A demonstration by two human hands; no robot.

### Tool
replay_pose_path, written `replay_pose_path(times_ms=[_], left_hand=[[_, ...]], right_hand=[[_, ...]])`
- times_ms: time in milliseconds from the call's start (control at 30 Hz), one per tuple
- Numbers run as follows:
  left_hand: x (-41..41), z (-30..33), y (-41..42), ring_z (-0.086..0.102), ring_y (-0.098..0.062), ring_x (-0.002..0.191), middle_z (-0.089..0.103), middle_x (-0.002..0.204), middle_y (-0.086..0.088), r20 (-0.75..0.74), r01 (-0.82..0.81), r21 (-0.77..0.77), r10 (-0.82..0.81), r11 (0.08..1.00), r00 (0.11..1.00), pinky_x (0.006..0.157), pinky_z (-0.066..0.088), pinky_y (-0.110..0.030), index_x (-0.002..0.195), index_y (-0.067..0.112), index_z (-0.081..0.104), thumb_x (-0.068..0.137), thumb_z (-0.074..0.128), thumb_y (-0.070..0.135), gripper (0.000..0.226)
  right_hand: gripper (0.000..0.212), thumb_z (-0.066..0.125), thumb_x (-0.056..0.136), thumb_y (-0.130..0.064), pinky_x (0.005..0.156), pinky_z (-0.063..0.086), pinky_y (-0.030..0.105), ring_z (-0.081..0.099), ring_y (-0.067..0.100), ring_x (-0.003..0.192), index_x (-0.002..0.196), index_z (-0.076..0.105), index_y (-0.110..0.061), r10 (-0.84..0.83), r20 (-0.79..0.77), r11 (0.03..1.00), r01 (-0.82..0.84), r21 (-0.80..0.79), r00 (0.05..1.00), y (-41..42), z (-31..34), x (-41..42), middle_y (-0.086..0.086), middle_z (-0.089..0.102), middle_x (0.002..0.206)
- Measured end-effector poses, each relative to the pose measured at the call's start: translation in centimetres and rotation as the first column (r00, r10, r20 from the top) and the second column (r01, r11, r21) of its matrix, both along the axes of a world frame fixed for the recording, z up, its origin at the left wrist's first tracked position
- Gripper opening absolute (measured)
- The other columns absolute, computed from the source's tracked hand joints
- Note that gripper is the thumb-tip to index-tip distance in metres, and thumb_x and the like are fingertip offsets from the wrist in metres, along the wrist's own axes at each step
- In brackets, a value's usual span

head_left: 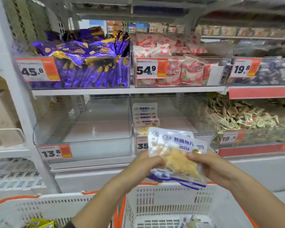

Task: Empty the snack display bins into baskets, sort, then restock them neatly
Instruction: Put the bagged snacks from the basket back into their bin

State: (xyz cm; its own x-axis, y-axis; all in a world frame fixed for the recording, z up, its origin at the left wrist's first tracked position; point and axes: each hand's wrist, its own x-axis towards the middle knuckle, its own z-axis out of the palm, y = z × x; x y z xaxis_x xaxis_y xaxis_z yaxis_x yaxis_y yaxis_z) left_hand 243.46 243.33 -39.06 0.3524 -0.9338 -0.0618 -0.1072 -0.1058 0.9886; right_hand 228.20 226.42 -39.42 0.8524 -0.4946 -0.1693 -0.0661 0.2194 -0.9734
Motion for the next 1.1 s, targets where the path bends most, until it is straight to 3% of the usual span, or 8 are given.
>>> replay_pose_path(times_ms=[100,167,267,333,567,800,1000,1100], left_hand=[[2.6,3.0,-2.6,0.064,0.002,0.099,0.07,0.106,0.019,0.209,0.012,-0.033,-0.005,0.999,0.978,0.08,0.048,-0.013,0.117,0.034,0.06,0.096,0.055,0.038,0.022],[5.5,4.5,-4.7,0.063,-0.007,0.103,0.066,0.113,0.012,0.425,-0.12,-0.047,0.129,0.992,0.896,0.083,0.049,-0.019,0.127,0.029,0.053,0.096,0.055,0.04,0.033],[10.1,5.4,-8.4,0.06,-0.016,0.108,0.065,0.12,0.003,0.796,-0.211,0.071,0.072,0.975,0.601,0.093,0.048,-0.031,0.128,0.021,0.055,0.096,0.054,0.03,0.033],[12.2,4.9,-11.2,0.059,-0.019,0.11,0.063,0.123,-0.001,0.883,-0.189,0.253,-0.147,0.949,0.445,0.093,0.048,-0.033,0.125,0.019,0.058,0.093,0.054,0.024,0.032],[13.8,0.6,-18.3,0.053,-0.028,0.117,0.051,0.137,-0.007,0.623,-0.229,0.782,-0.721,0.58,0.304,0.097,0.047,-0.041,0.143,0.012,0.04,0.092,0.063,0.03,0.059],[13.7,-1.7,-19.4,0.06,-0.027,0.097,0.056,0.102,-0.007,0.611,-0.377,0.761,-0.778,0.528,0.142,0.089,0.054,-0.04,0.125,0.007,0.053,0.091,0.055,0.023,0.037],[15.7,-0.9,-21.2,0.036,-0.037,0.136,0.04,0.147,-0.014,0.539,-0.671,0.569,-0.832,0.476,-0.133,0.112,0.025,-0.053,0.143,0.015,0.04,0.095,0.046,0.05,0.059],[16.3,-0.4,-21.8,0.023,-0.041,0.143,0.027,0.155,-0.017,0.502,-0.715,0.52,-0.845,0.467,-0.186,0.115,0.014,-0.058,0.151,0.014,0.027,0.096,0.041,0.056,0.07]], right_hand=[[0.077,0.098,0.016,-0.036,0.06,0.058,0.025,0.071,0.019,0.069,0.083,0.078,-0.005,-0.105,0.125,0.994,0.106,0.004,0.986,-3.9,1.4,1.6,0.012,0.074,0.088],[0.077,0.098,0.023,-0.033,0.06,0.058,0.025,0.072,0.017,0.069,0.09,0.076,-0.004,-0.201,0.151,0.979,0.204,-0.008,0.968,-6.8,3.2,2.7,0.01,0.075,0.088],[0.038,0.078,0.071,-0.019,0.049,0.05,0.019,0.065,0.012,0.054,0.1,0.067,0.002,-0.317,0.037,0.942,0.319,-0.108,0.948,-11.4,4.7,4.2,0.004,0.072,0.07],[0.041,0.077,0.072,-0.019,0.045,0.041,0.02,0.058,0.016,0.052,0.105,0.068,0.004,-0.373,-0.055,0.912,0.355,-0.207,0.926,-14.2,4.1,5.6,0.009,0.068,0.074],[0.025,0.078,0.074,-0.009,0.078,0.054,0.034,0.07,0.024,0.079,0.098,0.072,-0.002,-0.314,-0.149,0.922,0.264,-0.283,0.938,-18.5,1.4,9.5,0.014,0.075,0.092],[0.036,0.072,0.072,-0.006,0.072,0.055,0.021,0.071,0.018,0.092,0.108,0.068,-0.003,-0.055,-0.238,0.977,0.003,-0.212,0.97,-19.9,0.3,9.6,0.01,0.073,0.104],[0.065,0.09,0.049,-0.03,0.102,0.04,0.037,0.057,0.019,0.104,0.11,0.072,-0.012,0.096,-0.412,0.95,-0.207,-0.233,0.906,-20.4,-0.9,10.5,0.015,0.066,0.12],[0.053,0.088,0.062,-0.021,0.07,0.041,0.02,0.051,0.013,0.079,0.11,0.069,-0.008,0.088,-0.447,0.938,-0.225,-0.264,0.89,-19.4,-1.4,12.2,0.01,0.071,0.096]])
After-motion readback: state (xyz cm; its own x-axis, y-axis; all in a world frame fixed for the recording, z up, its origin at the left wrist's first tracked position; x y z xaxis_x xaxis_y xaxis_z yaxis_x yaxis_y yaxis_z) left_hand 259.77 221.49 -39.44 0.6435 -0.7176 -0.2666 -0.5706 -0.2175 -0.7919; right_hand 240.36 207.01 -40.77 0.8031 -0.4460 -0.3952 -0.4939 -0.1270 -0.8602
